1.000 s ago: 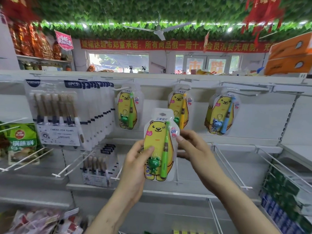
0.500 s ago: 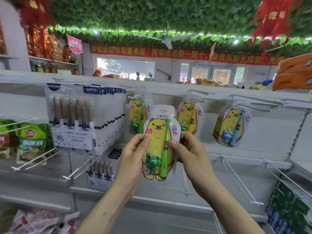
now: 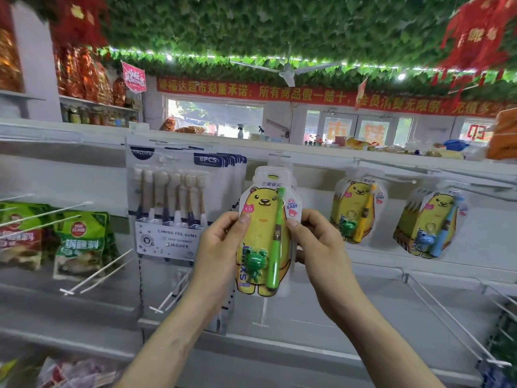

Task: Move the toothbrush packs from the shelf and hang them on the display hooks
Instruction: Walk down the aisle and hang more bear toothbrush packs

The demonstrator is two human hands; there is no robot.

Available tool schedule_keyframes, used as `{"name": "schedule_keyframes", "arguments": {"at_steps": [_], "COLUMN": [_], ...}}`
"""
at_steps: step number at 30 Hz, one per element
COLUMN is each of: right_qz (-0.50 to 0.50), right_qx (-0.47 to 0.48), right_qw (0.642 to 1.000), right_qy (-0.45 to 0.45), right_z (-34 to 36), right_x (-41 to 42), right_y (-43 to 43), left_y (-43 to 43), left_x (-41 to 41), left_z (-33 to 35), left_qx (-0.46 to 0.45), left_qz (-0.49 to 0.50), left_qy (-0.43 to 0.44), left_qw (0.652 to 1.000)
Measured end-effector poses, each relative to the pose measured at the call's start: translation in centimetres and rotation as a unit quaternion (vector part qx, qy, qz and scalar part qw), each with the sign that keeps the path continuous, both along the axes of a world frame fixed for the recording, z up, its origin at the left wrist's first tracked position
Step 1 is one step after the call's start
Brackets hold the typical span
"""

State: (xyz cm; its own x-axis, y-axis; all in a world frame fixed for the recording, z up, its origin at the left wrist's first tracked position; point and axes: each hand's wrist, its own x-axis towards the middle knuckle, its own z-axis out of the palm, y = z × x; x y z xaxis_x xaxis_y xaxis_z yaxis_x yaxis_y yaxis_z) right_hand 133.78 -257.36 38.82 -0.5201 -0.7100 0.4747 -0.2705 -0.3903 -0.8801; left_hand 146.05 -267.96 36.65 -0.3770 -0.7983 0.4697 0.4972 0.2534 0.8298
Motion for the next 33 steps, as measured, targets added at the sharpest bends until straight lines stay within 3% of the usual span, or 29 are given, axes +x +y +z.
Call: {"name": "schedule_keyframes", "arguments": {"at_steps": [8,15,21,26,33], "right_qz": [-0.075,-0.08,-0.167,-0.226,-0.271], "right_qx": [-0.057,-0.036,-0.007,0.033,0.082], "right_qw": [0.995,0.996,0.985,0.97,0.952], "right_qy": [0.014,-0.011,0.037,0.081,0.119], "right_z": [0.1,-0.2,-1.1,-1.5,-0.6], "right_x": [0.9,0.0,-2.5,-5.2,-7.1], "right_y": [-0.4,-1.7,-5.0,-8.3,-10.9], "left_y": [-1.3,-2.5,-5.2,-7.9,-9.7], "left_x": [-0.2,-1.3,-3.9,-7.3,-10.0], "left_z": [0.3,0.0,-0.3,-1.1,0.1], "left_qx": [-0.01,0.007,-0.031,-0.093,-0.092], "left_qz": [-0.046,-0.065,0.014,0.092,0.153], "left_qy": [-0.001,-0.01,-0.044,-0.124,-0.183], "left_qw": [0.999,0.998,0.998,0.984,0.967]}}
